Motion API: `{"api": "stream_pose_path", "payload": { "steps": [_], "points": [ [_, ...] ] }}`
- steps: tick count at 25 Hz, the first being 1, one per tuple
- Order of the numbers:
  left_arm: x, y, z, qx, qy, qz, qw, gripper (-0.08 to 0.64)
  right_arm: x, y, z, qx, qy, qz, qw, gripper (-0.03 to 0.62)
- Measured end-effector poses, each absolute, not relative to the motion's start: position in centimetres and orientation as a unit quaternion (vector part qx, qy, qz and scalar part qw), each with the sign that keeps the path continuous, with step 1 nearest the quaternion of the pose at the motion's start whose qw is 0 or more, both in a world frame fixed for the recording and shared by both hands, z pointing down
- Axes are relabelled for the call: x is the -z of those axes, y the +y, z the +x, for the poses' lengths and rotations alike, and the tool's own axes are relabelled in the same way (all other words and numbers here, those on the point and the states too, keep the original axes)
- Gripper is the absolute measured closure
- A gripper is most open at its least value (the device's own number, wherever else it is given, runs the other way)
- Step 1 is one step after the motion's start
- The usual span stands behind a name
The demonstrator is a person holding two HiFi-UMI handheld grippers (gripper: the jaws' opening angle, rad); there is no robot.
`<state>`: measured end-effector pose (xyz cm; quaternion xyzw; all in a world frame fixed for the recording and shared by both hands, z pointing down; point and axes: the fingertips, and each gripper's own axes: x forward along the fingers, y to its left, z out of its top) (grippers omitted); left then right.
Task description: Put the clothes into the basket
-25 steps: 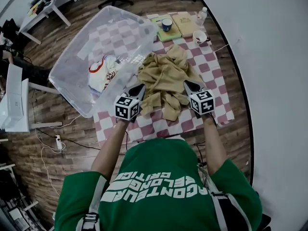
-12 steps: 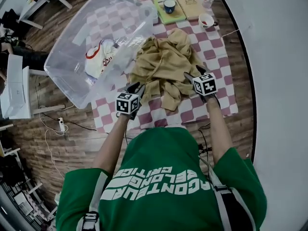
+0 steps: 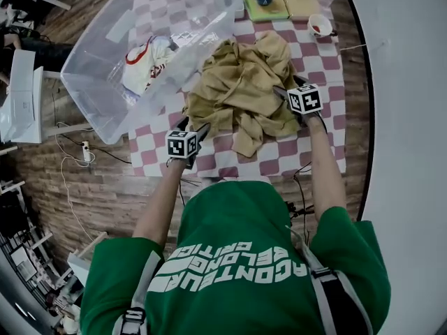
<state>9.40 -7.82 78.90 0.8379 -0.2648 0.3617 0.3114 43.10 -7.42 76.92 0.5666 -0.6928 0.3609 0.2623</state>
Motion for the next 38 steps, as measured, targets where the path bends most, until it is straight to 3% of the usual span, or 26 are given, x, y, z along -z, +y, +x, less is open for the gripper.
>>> {"api": "stream_pose_path", "payload": {
  "steps": [9, 17, 21, 23, 24, 25, 27, 30, 38],
  "points": [
    [-82.8, -8.7, 9.7, -0.373, -0.286, 0.801, 0.37, 0.179, -82.0, -10.1, 42.1, -0.377, -0.712, 0.502, 0.315, 0.222],
    [-82.8, -10.4, 11.3, -0.311, -0.302, 0.782, 0.448, 0.181, -83.6, -10.9, 41.2, -0.359, -0.723, 0.481, 0.342, 0.222],
    [-83.7, -10.8, 11.5, -0.312, -0.326, 0.77, 0.451, 0.216, -84.0, -10.8, 41.1, -0.351, -0.728, 0.481, 0.341, 0.229],
    [-83.8, -11.0, 11.7, -0.315, -0.338, 0.768, 0.444, 0.238, -83.7, -10.7, 40.4, -0.339, -0.736, 0.475, 0.343, 0.287],
    [-83.7, -10.9, 11.9, -0.318, -0.339, 0.769, 0.438, 0.258, -83.5, -10.6, 39.9, -0.33, -0.742, 0.472, 0.344, 0.353],
    [-83.5, -10.9, 12.1, -0.323, -0.336, 0.773, 0.431, 0.287, -83.4, -10.5, 39.3, -0.321, -0.747, 0.469, 0.345, 0.418],
    [-83.0, -10.7, 13.0, -0.341, -0.322, 0.785, 0.405, 0.378, -83.3, -10.5, 38.4, -0.309, -0.751, 0.472, 0.343, 0.47],
    [-82.4, -10.6, 14.2, -0.37, -0.306, 0.802, 0.354, 0.492, -82.9, -10.5, 38.3, -0.304, -0.754, 0.48, 0.329, 0.499],
    [-80.7, -10.4, 14.6, -0.341, -0.305, 0.822, 0.339, 0.511, -79.8, -10.6, 37.4, -0.295, -0.773, 0.487, 0.278, 0.517]
  ]
}}
